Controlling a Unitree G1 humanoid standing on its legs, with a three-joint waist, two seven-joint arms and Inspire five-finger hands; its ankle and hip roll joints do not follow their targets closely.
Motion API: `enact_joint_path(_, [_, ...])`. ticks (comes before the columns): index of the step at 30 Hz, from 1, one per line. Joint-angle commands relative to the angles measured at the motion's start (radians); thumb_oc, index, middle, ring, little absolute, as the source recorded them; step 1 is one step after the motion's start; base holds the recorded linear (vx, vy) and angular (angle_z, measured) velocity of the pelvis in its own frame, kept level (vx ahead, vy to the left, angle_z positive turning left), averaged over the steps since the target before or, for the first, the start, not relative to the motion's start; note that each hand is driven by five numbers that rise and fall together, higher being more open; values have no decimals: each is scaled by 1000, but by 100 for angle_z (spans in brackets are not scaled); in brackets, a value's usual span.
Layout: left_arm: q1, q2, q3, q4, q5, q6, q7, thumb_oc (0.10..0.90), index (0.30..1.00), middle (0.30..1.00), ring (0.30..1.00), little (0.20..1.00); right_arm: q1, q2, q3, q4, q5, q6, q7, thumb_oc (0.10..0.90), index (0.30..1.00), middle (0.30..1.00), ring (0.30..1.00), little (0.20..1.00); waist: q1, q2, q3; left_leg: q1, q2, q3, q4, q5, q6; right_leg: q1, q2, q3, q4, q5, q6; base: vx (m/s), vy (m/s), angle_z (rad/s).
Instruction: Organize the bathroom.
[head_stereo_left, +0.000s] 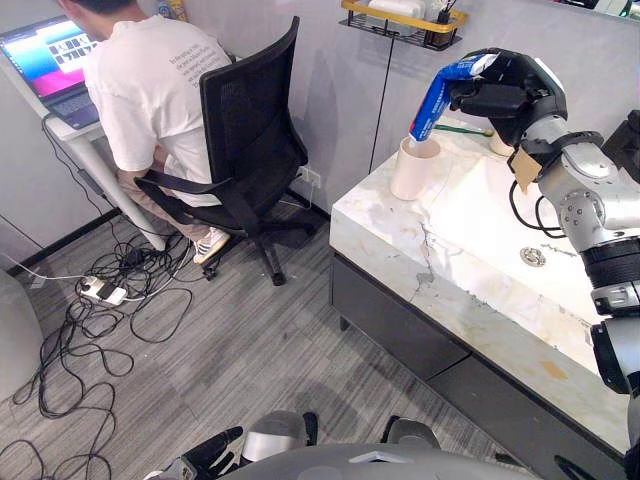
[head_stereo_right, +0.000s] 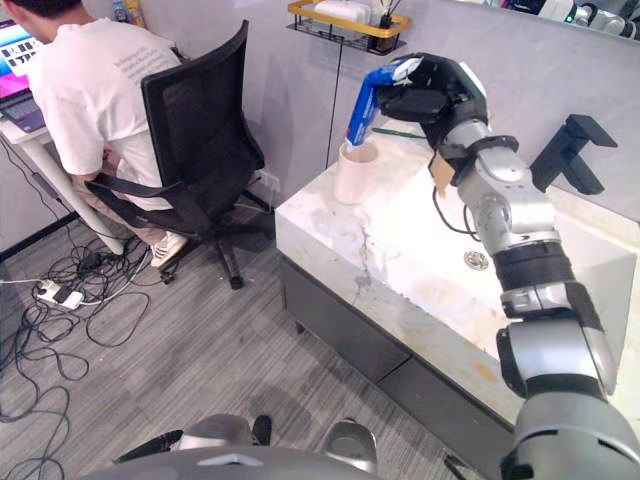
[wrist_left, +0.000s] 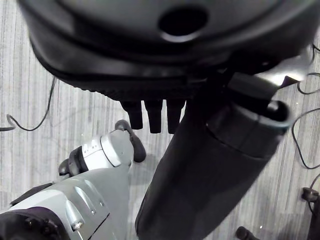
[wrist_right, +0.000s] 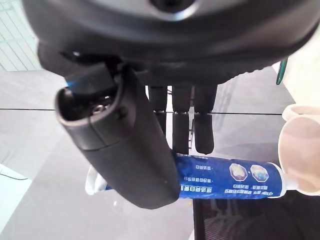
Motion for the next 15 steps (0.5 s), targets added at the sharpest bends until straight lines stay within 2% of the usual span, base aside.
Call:
enact_joint_path(1, [29, 77, -31, 0, -33, -14, 10, 800, 900, 900, 900, 900, -213, -15, -43, -16, -2, -156, -33, 400, 300, 300, 300, 300, 24, -10, -89, 30, 67, -23, 24, -101, -12, -142, -9, 73, 23, 63, 70, 0, 0, 0])
enact_joint_path(11, [20, 81, -48, 7, -48, -26, -6, 800, 900, 900, 900, 900, -210, -11, -38, 32, -12, -195, -11, 400, 300, 300, 300, 300, 33, 0, -54, -13, 72, -16, 53, -86, -15, -155, -12, 70, 34, 53, 62, -24, -3, 2])
enact_joint_path(15, [12, 77, -55, 5, -57, -27, -10, 800, 900, 900, 900, 900, -222, -3, -31, 20, -12, -189, -22, 400, 300, 300, 300, 300, 29, 5, -46, -28, 72, -11, 62, -84, -16, -161, -9, 77, 29, 50, 59, -52, 1, 1])
